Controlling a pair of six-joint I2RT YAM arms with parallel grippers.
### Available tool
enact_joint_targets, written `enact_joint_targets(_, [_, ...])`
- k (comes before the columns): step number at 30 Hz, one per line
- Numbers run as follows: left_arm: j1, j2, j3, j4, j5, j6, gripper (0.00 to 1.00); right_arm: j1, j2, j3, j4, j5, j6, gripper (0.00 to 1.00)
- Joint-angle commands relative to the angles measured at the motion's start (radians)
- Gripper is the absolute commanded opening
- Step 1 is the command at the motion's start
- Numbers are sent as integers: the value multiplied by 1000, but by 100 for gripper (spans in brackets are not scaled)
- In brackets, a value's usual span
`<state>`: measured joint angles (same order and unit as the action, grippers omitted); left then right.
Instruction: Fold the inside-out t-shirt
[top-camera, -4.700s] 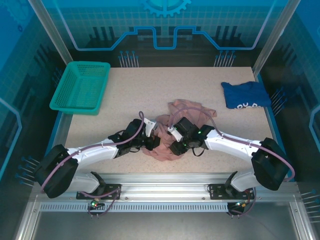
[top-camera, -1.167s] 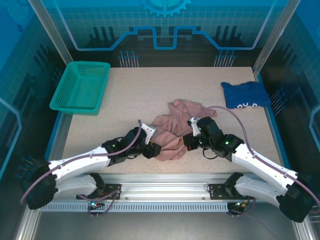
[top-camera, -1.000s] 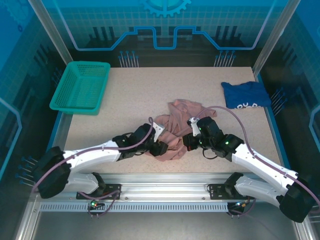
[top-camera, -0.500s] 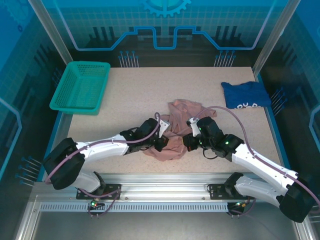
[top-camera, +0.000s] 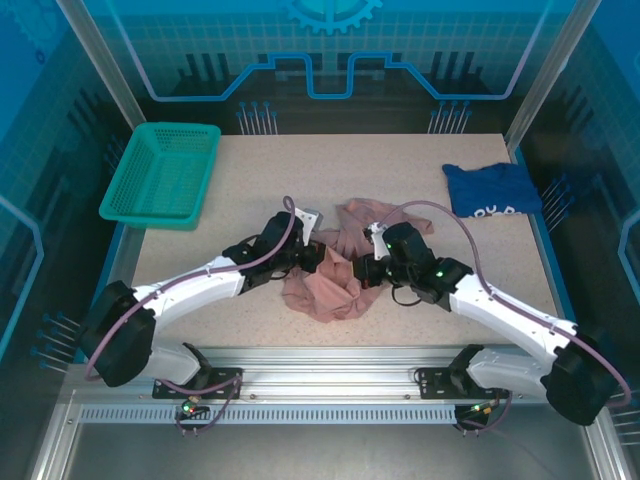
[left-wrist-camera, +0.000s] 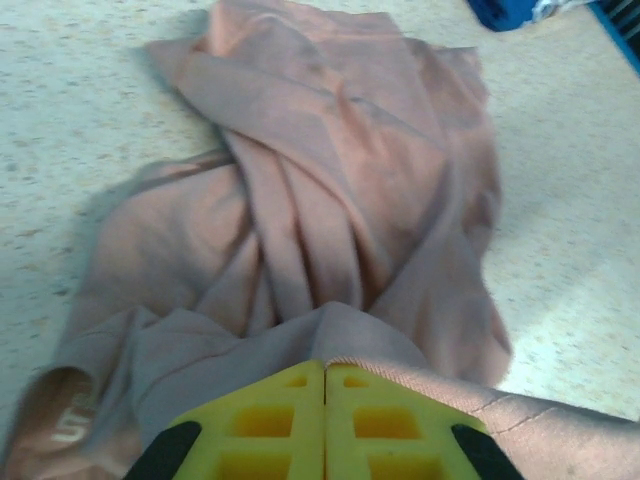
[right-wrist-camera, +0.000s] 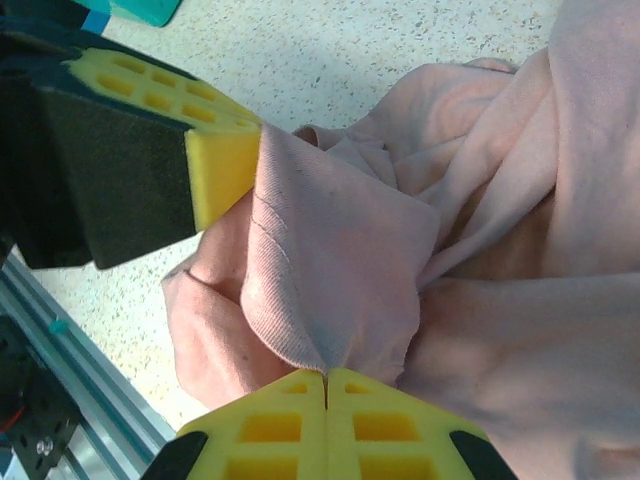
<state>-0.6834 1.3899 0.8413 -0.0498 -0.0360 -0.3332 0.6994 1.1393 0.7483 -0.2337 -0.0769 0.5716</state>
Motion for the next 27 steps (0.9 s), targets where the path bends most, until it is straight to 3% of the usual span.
enact_joint_targets(1, [1, -12, 4, -98, -125, -34, 19, 6, 46, 41, 89, 37, 100, 0])
enact_joint_targets(4, [-9, -73, -26, -117, -109, -41, 38, -8, 86, 57, 103, 48, 126, 0])
enact_joint_targets(8, [-85, -161, -69, -123, -128, -23, 47, -31, 127, 74, 106, 25, 132, 0])
enact_joint_targets(14, [-167, -127, -66, -75, -55, -29, 40, -58, 153, 80, 108, -9, 131, 0])
enact_joint_targets(19, [-154, 34, 25, -151, -159, -51, 33, -61, 140, 75, 100, -14, 125, 0])
enact_joint_targets(27, [-182, 14, -94, -87, 106, 1, 29, -63, 146, 59, 50, -37, 101, 0])
